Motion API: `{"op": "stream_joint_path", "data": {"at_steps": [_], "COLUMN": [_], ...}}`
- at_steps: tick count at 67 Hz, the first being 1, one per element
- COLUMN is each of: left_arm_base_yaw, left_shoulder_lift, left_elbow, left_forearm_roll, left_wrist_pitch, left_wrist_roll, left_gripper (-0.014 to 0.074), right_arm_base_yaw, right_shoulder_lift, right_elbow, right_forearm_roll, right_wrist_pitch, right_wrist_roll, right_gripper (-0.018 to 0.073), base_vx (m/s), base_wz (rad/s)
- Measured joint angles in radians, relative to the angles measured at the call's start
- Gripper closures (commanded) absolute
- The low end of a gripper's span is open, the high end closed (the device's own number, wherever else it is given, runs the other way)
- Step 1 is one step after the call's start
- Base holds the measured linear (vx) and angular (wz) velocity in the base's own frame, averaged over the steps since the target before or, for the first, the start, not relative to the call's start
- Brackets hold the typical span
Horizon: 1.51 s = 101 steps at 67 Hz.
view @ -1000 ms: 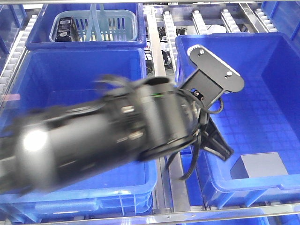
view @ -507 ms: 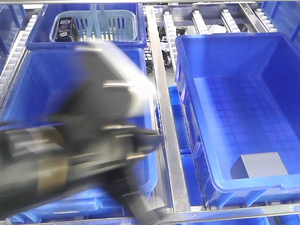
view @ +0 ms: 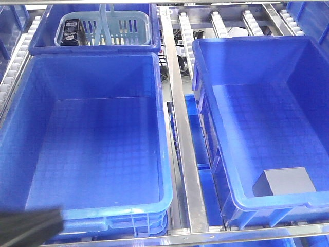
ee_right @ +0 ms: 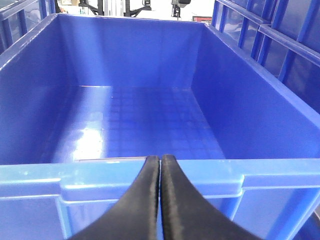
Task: Sort gray base to blue bin
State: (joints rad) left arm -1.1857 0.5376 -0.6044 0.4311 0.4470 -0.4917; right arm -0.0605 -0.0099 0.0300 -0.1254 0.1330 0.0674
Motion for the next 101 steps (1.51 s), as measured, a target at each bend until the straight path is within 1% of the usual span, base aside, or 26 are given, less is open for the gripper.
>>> {"op": "stream_joint_path", "data": {"at_steps": [10,18,57,61,64,69,73,79,85,91,93,101], "left_arm_base_yaw": [0.0,0.0,0.0,0.002,0.014,0.067,0.129,0.248,0.395,0.553,0.596,0.807], "left_shoulder_lift": [-0.117,-0.148,-0.152,-0.158,-0.171,-0.209,-0.247,-0.309,-0.374,-0.44,-0.458,-0.536], "left_elbow": [0.1,0.13,0.133,0.133,0.133,0.133,0.133,0.134,0.155,0.193,0.206,0.28], "left_forearm_roll": [-0.007,-0.008,-0.007,-0.008,-0.021,-0.066,-0.12,-0.224,-0.299,-0.331,-0.334,-0.364], "left_wrist_pitch": [-0.014,-0.014,-0.022,-0.021,-0.021,-0.017,-0.013,-0.01,-0.012,-0.014,-0.015,-0.022], "left_wrist_roll": [0.0,-0.001,-0.001,0.013,0.043,0.11,0.184,0.324,0.44,0.492,0.492,0.501], "left_gripper": [0.0603,0.0603,0.0603,0.0603,0.0603,0.0603,0.0603,0.0603,0.0603,0.0603,0.0603,0.0603], "right_arm_base_yaw": [0.0,0.0,0.0,0.0,0.0,0.0,0.0,0.0,0.0,0.0,0.0,0.0], "right_shoulder_lift": [0.0,0.0,0.0,0.0,0.0,0.0,0.0,0.0,0.0,0.0,0.0,0.0], "right_elbow": [0.0,0.0,0.0,0.0,0.0,0.0,0.0,0.0,0.0,0.0,0.0,0.0], "right_forearm_roll": [0.0,0.0,0.0,0.0,0.0,0.0,0.0,0.0,0.0,0.0,0.0,0.0], "right_wrist_pitch": [0.0,0.0,0.0,0.0,0.0,0.0,0.0,0.0,0.0,0.0,0.0,0.0], "right_wrist_roll": [0.0,0.0,0.0,0.0,0.0,0.0,0.0,0.0,0.0,0.0,0.0,0.0], "right_gripper": [0.0568,0.0568,0.0568,0.0568,0.0568,0.0568,0.0568,0.0568,0.0568,0.0568,0.0568,0.0568], "base_vx": [0.0,0.0,0.0,0.0,0.0,0.0,0.0,0.0,0.0,0.0,0.0,0.0], "base_wz": [0.0,0.0,0.0,0.0,0.0,0.0,0.0,0.0,0.0,0.0,0.0,0.0]}}
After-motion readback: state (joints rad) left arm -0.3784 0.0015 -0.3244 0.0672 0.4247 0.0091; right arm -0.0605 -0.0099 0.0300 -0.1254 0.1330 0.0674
